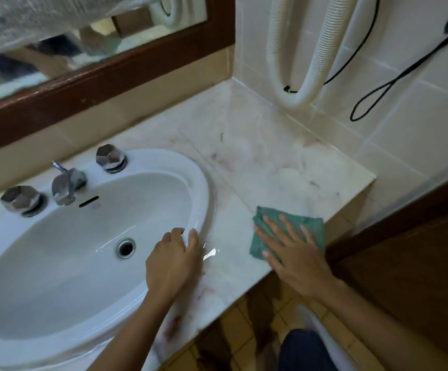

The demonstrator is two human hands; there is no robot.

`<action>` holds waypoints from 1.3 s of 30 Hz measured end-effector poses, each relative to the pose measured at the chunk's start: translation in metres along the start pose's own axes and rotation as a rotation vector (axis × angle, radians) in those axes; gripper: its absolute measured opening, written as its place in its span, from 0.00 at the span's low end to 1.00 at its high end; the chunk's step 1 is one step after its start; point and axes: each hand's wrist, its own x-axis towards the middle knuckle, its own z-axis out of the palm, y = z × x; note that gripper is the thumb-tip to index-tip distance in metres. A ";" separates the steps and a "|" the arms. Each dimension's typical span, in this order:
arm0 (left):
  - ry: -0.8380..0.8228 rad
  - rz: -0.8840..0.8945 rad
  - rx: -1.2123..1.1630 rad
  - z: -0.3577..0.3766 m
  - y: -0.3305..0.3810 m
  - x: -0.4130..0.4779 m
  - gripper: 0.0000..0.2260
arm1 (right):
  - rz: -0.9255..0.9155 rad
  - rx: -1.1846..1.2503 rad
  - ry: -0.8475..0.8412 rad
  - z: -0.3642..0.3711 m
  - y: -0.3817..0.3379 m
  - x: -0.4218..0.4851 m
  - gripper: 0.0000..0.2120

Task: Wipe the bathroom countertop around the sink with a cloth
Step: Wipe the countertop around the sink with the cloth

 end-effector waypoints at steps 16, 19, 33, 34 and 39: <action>0.018 -0.440 -0.121 -0.002 0.026 0.008 0.22 | 0.047 0.124 -0.005 -0.038 0.032 0.181 0.26; -0.006 -0.400 -0.065 0.000 0.041 0.026 0.22 | -0.233 0.112 -0.033 -0.023 0.009 0.127 0.26; 0.223 -0.532 -0.077 0.016 0.062 0.056 0.19 | 0.010 0.040 -0.029 -0.063 0.103 0.309 0.26; 0.230 -0.535 -0.081 0.016 0.061 0.057 0.19 | 0.004 0.059 -0.044 -0.064 0.088 0.329 0.26; 0.245 -0.528 -0.091 0.013 0.063 0.058 0.18 | -0.177 0.085 -0.096 -0.057 0.012 0.336 0.26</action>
